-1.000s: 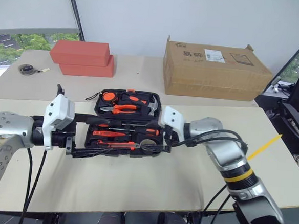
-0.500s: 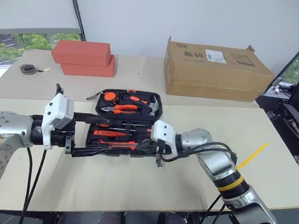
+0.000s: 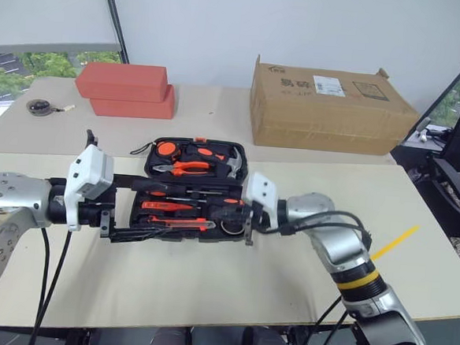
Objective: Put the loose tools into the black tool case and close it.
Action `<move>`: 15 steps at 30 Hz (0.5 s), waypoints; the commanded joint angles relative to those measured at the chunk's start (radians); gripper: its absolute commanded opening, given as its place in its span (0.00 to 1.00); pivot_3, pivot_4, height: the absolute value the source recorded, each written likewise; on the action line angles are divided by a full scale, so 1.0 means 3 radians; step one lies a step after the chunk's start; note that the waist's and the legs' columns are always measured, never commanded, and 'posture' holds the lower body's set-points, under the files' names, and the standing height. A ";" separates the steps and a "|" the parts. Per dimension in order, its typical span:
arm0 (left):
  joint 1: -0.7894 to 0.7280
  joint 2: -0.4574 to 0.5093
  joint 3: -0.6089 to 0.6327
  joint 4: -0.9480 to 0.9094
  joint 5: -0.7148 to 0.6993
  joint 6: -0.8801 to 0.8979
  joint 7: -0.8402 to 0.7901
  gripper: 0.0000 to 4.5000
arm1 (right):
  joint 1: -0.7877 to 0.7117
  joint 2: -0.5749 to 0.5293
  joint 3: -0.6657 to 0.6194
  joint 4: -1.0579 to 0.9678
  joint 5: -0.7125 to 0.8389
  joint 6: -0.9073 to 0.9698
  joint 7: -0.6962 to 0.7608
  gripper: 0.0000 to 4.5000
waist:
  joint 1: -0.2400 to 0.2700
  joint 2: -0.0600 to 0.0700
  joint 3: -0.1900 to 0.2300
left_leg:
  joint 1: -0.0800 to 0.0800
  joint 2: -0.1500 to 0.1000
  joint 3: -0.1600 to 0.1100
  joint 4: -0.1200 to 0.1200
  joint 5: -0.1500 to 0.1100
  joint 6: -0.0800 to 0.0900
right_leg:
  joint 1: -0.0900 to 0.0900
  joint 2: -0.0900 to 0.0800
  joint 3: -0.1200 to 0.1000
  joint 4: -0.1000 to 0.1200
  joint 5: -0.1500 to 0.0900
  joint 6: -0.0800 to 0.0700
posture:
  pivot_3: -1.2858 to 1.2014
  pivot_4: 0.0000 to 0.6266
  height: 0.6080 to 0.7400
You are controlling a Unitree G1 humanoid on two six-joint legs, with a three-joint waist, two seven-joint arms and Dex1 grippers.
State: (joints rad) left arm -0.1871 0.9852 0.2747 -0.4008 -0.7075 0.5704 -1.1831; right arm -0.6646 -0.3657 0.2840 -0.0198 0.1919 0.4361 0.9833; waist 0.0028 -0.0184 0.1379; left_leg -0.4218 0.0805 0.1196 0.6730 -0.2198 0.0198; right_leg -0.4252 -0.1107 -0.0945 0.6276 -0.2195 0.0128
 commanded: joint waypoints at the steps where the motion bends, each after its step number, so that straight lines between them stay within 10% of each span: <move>1: -0.0049 -0.0106 0.0138 0.0277 0.0010 -0.0101 0.0090 1.00 | -0.0202 -0.0001 -0.0368 0.0376 0.0069 0.0090 -0.0252 0.07 | 0.0003 0.0000 0.0000 | 0.0000 0.0000 0.0000 0.0000 0.0001 -0.0001 | 0.0000 0.0000 -0.0001 -0.0001 0.0000 0.0001 | 0.52 0.24 0.80; 7: -0.0468 -0.0382 0.0101 0.1415 0.0300 -0.0452 0.0264 1.00 | -0.0533 0.0228 -0.0767 0.1300 0.0098 0.0252 -0.0862 0.48 | 0.0007 -0.0001 0.0000 | -0.0002 0.0000 0.0001 0.0000 0.0005 -0.0006 | -0.0001 0.0002 -0.0004 0.0004 0.0005 -0.0009 | 0.52 0.24 0.80; 15: -0.1614 -0.0584 -0.0107 0.3639 0.0855 -0.0781 0.0389 1.00 | -0.1284 0.0554 -0.1444 0.3017 0.0403 0.0261 -0.1297 0.48 | -0.0050 -0.0004 -0.0001 | -0.0003 -0.0002 0.0002 -0.0011 0.0007 -0.0008 | -0.0001 0.0005 -0.0006 0.0005 0.0008 -0.0012 | 0.52 0.24 0.80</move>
State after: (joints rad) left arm -0.6060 0.8122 0.2376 0.5919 -0.4722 0.3509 -1.0751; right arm -0.9940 -0.2086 -0.0881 0.8025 0.2679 0.5341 0.6211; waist -0.0122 -0.0197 0.1375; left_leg -0.4229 0.0799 0.1204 0.6688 -0.2175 0.0171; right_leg -0.4258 -0.1093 -0.0966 0.6295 -0.2169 0.0093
